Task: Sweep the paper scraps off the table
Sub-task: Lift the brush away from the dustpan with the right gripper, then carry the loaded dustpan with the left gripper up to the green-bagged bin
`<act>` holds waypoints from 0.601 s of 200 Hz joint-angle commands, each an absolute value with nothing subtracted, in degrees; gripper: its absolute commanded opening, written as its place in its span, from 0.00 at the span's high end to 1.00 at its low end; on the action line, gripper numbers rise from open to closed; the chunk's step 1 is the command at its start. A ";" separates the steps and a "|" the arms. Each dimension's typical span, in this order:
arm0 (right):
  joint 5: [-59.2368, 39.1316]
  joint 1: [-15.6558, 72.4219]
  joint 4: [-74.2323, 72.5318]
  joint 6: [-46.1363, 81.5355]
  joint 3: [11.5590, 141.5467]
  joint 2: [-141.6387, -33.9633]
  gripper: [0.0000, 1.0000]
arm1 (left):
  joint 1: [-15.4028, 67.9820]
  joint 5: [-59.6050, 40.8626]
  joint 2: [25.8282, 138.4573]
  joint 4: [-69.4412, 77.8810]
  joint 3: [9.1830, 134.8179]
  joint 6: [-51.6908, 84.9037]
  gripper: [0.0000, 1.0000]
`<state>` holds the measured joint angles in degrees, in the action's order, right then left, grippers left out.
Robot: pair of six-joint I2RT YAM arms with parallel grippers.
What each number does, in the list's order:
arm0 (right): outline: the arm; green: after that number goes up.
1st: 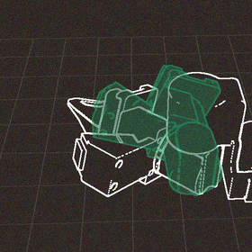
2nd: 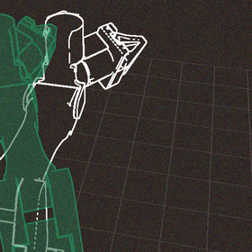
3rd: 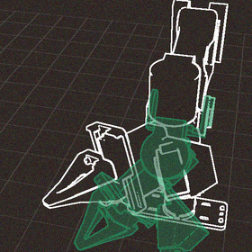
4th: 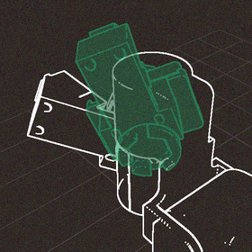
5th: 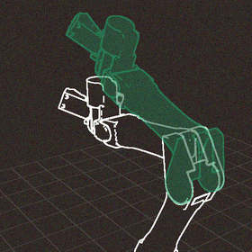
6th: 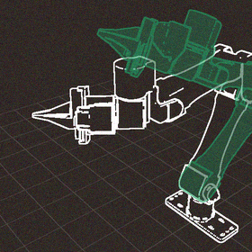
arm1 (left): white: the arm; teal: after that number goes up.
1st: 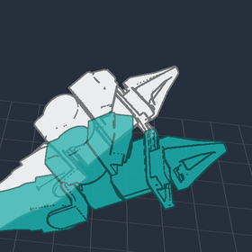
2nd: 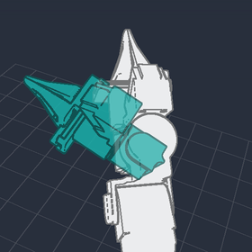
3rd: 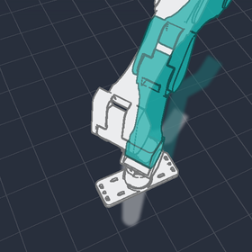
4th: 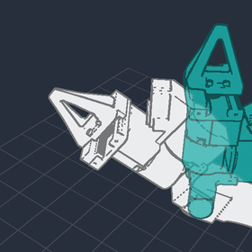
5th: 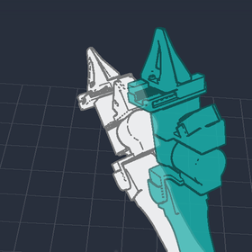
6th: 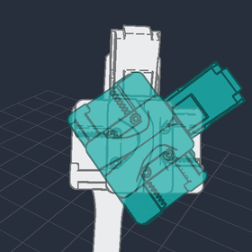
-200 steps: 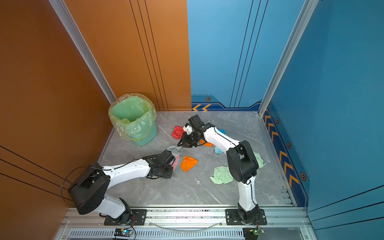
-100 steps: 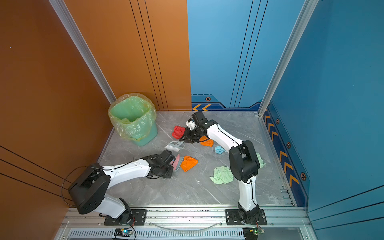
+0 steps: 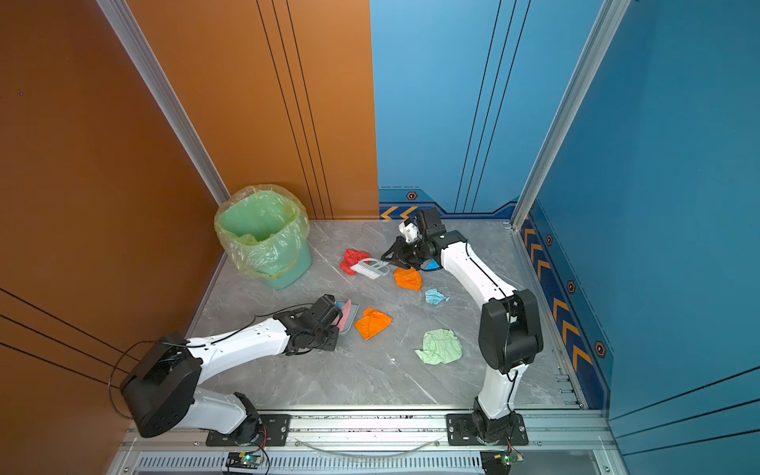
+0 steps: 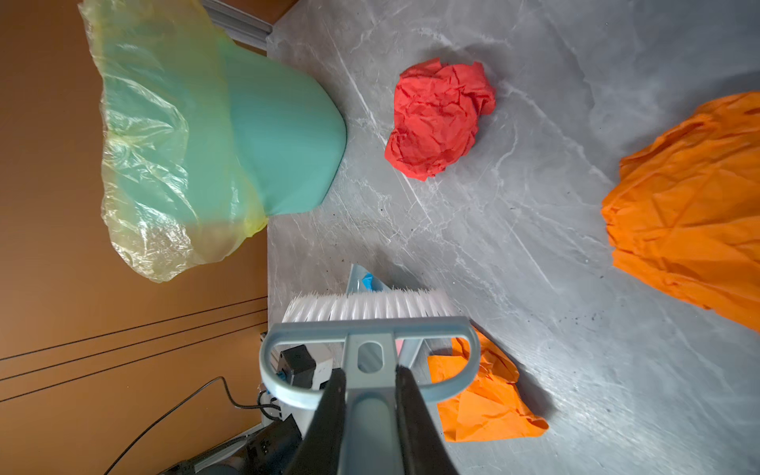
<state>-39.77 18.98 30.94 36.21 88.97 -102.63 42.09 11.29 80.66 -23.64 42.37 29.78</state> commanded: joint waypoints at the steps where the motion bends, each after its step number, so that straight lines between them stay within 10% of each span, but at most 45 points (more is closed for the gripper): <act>1: -40.45 18.13 29.97 35.16 87.25 -100.64 1.00 | 42.54 15.14 77.69 -24.26 41.48 29.40 1.00; 120: -41.27 14.93 29.58 34.80 83.88 -98.03 1.00 | 41.58 16.59 62.80 -44.03 53.21 27.51 1.00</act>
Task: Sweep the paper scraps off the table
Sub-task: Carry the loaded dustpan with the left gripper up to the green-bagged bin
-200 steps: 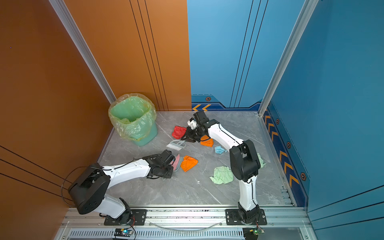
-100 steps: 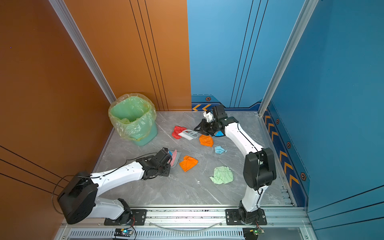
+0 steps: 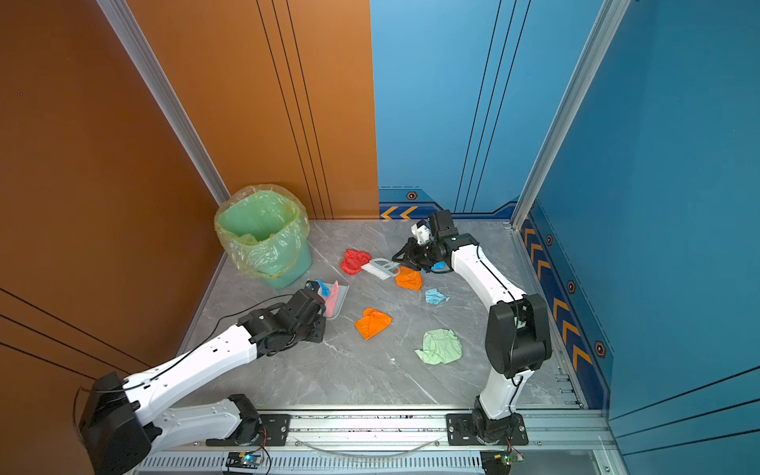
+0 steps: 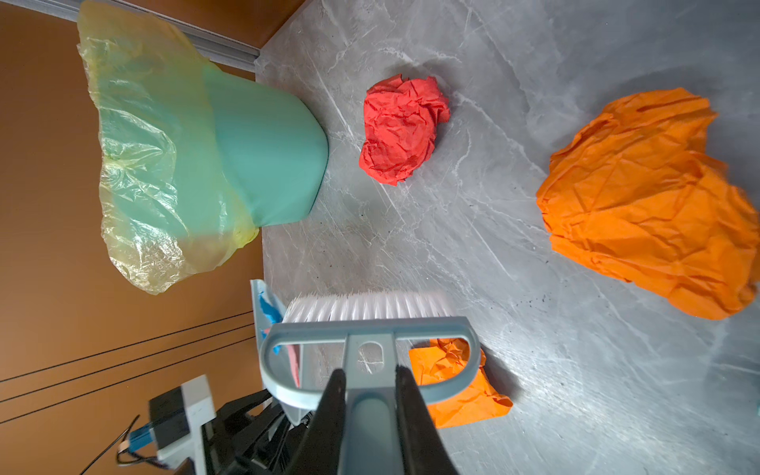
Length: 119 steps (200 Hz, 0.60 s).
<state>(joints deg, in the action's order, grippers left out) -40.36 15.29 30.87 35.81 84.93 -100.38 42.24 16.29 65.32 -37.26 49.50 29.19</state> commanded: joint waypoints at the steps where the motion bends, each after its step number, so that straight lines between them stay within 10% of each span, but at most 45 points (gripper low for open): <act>1: -41.29 14.93 29.55 34.80 83.86 -98.06 1.00 | 41.53 16.56 62.73 -44.20 53.37 27.51 1.00; 119: -42.83 14.88 27.45 35.33 81.58 -98.37 1.00 | 36.40 15.40 63.59 -59.84 75.63 21.57 1.00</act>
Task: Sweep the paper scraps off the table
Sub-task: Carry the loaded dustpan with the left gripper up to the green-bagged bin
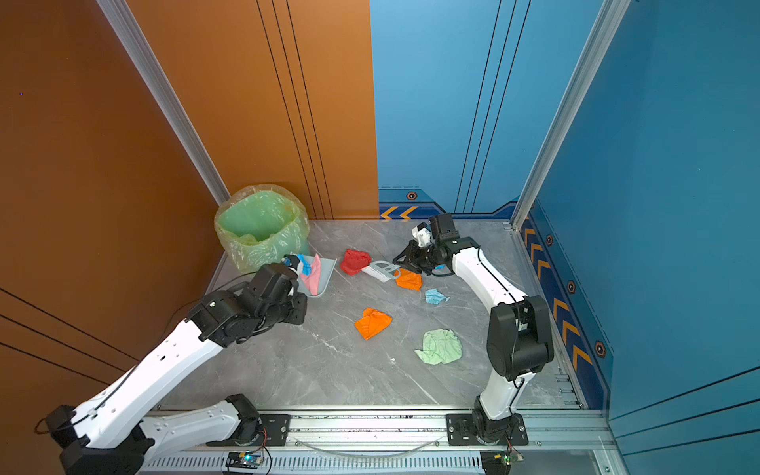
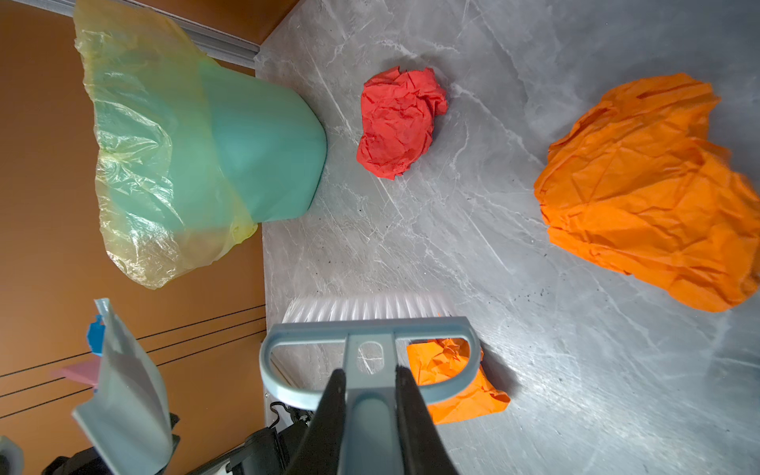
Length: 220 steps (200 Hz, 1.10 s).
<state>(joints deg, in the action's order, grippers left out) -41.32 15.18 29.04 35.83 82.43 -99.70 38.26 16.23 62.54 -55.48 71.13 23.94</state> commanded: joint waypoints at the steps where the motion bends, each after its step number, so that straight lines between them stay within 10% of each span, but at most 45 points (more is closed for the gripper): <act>1: -42.82 14.91 27.43 35.33 81.57 -98.40 1.00 | 36.35 15.43 63.66 -59.89 75.83 21.51 1.00; 220: -45.79 14.44 26.02 35.77 81.61 -100.86 1.00 | 2.78 -20.07 87.97 -64.86 110.81 15.84 1.00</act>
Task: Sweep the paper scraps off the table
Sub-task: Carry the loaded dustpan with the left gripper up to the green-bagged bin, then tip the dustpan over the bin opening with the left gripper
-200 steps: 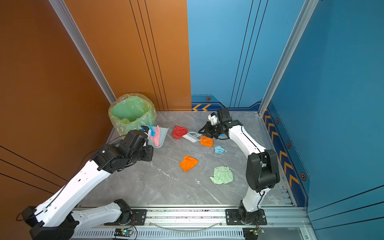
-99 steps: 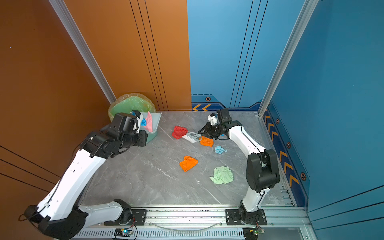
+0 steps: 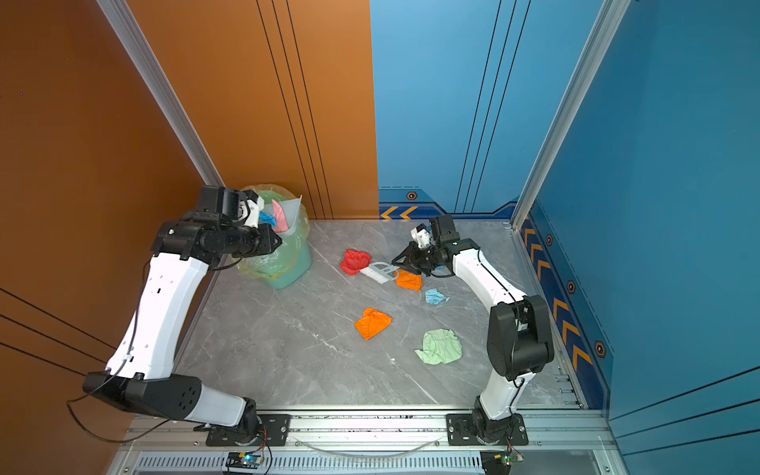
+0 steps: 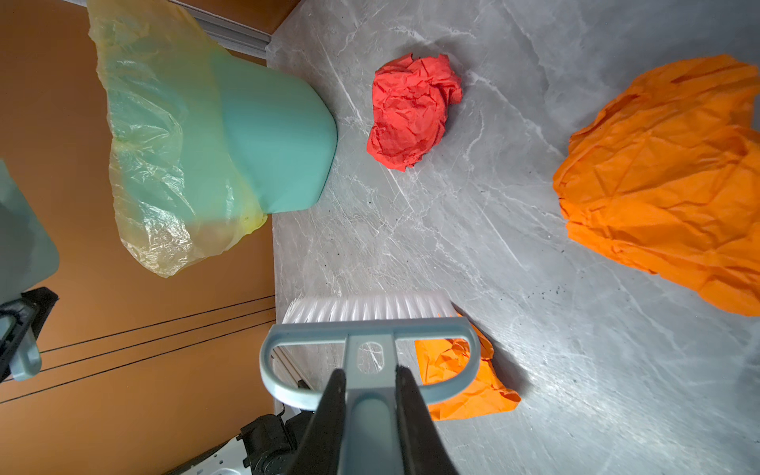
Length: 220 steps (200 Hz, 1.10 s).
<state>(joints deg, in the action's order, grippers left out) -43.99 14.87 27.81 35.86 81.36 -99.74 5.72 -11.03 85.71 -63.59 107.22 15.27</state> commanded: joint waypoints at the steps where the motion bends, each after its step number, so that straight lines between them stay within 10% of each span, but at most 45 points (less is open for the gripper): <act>1: -45.79 14.39 26.02 35.77 81.67 -100.92 1.00 | 2.71 -20.27 88.10 -64.82 110.95 16.01 1.00; 128: -46.23 14.25 25.22 36.89 83.06 -103.11 1.00 | -7.76 -46.45 97.20 -54.25 112.61 30.88 1.00; 220: -44.96 14.56 25.84 36.83 82.24 -101.11 1.00 | -13.89 -59.41 91.41 -16.14 93.78 61.94 1.00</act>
